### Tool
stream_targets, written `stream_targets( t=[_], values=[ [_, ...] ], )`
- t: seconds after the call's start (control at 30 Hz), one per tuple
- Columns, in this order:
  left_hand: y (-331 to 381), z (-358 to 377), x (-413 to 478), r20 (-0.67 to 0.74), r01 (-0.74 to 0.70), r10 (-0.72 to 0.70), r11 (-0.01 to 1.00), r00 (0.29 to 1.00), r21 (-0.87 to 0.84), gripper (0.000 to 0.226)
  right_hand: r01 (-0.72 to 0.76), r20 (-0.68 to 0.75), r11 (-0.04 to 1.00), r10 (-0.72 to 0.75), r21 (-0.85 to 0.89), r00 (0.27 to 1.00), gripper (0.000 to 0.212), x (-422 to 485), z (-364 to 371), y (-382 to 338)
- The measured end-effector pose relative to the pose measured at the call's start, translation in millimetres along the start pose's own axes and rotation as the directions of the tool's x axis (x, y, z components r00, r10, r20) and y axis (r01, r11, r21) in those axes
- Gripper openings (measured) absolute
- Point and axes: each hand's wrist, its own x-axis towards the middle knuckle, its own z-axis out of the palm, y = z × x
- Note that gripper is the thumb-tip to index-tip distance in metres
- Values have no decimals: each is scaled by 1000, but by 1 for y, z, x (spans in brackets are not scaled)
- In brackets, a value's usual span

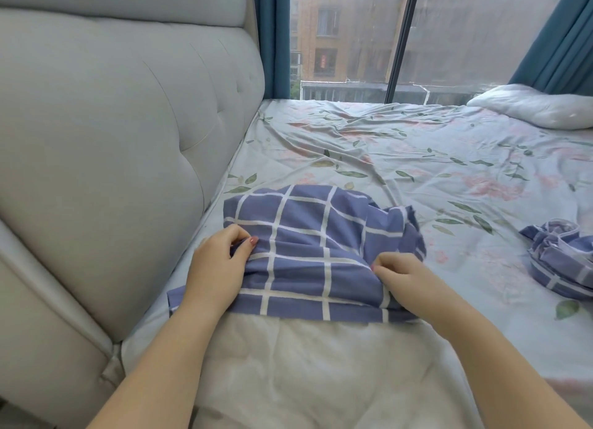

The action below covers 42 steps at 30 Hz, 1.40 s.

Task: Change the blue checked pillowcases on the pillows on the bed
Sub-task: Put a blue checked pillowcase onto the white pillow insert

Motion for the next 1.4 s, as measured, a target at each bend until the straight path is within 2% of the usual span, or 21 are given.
stream_targets(
  t=[0.13, 0.2, 0.27, 0.4, 0.47, 0.57, 0.67, 0.73, 0.8, 0.83, 0.87, 0.9, 0.93, 0.97, 1.0, 1.03, 1.07, 1.17, 1.27, 1.33, 1.4],
  values=[
    [-6, 6, 0, 76, 97, -109, 985, 991, 142, 23, 62, -278, 997, -75, -52, 958, 30, 4, 2, 7],
    [-3, 8, -3, 130, 136, -177, 951, 975, 277, 26, 84, -311, 993, -107, -86, 944, 29, 6, 4, 8],
    [12, 7, -12, 146, 88, -156, 916, 977, 392, 26, 65, -294, 990, -100, -127, 951, 28, 12, 8, 13],
    [50, 3, -40, 91, -200, 188, 966, 978, 164, 33, 53, -273, 987, -94, -153, 957, 37, 25, 15, 18],
    [44, 7, -37, 32, -150, 147, 978, 989, 146, 33, 25, -279, 998, -38, -50, 959, 41, 25, 13, 17],
    [20, 13, -15, 54, 60, -74, 972, 996, 227, 32, -1, -258, 990, 38, 141, 965, 52, 20, 12, 8],
    [12, 15, 1, -73, -15, 23, 994, 997, 111, 29, 58, -310, 994, -26, 95, 950, 57, 16, 14, -6],
    [22, 12, 0, -254, -176, 172, 984, 952, 6, 27, 184, -519, 971, -79, 155, 851, 65, 11, 11, -19],
    [37, 5, -8, -423, -361, 308, 931, 852, -49, 24, 387, -739, 909, -153, 156, 656, 63, -2, 4, -29],
    [42, 3, -13, -483, -437, 371, 899, 793, -25, 23, 459, -781, 880, -202, 120, 591, 58, -8, 3, -30],
    [42, 4, -16, -506, -470, 413, 883, 757, 18, 22, 457, -761, 884, -229, 100, 608, 53, -12, 2, -29],
    [39, 6, -17, -467, -437, 415, 897, 781, 65, 20, 373, -664, 922, -213, 107, 717, 50, -12, 4, -25],
    [33, 11, -16, -340, -327, 351, 936, 872, 128, 18, 155, -457, 985, -107, 69, 883, 48, -8, 8, -19],
    [26, 17, -14, -129, -159, 197, 954, 972, 254, 15, -49, -276, 994, 73, 93, 958, 47, -4, 13, -12],
    [19, 23, -13, 77, -5, -27, 918, 997, 396, 11, -188, -144, 981, 193, 44, 971, 49, 2, 17, -3],
    [13, 27, -14, 210, 83, -211, 866, 955, 493, 7, -278, -62, 960, 276, -19, 959, 54, 8, 18, -3],
    [9, 28, -14, 261, 110, -286, 840, 922, 532, 7, -308, -20, 951, 308, -4, 951, 61, 10, 19, -5],
    [7, 22, -10, 228, 117, -230, 900, 946, 421, 21, -182, -73, 983, 179, -33, 981, 68, 9, 23, -14],
    [19, 12, -14, 95, -8, -8, 986, 995, 165, 29, 20, -224, 1000, -18, 7, 974, 64, 4, 25, -13],
    [34, 1, -21, -154, -230, 219, 972, 964, -56, 31, 223, -461, 962, -127, 159, 878, 64, 0, 18, -18],
    [42, -4, -26, -324, -398, 361, 916, 874, -54, 26, 387, -586, 900, -205, 203, 784, 58, -2, 14, -22]
  ],
)
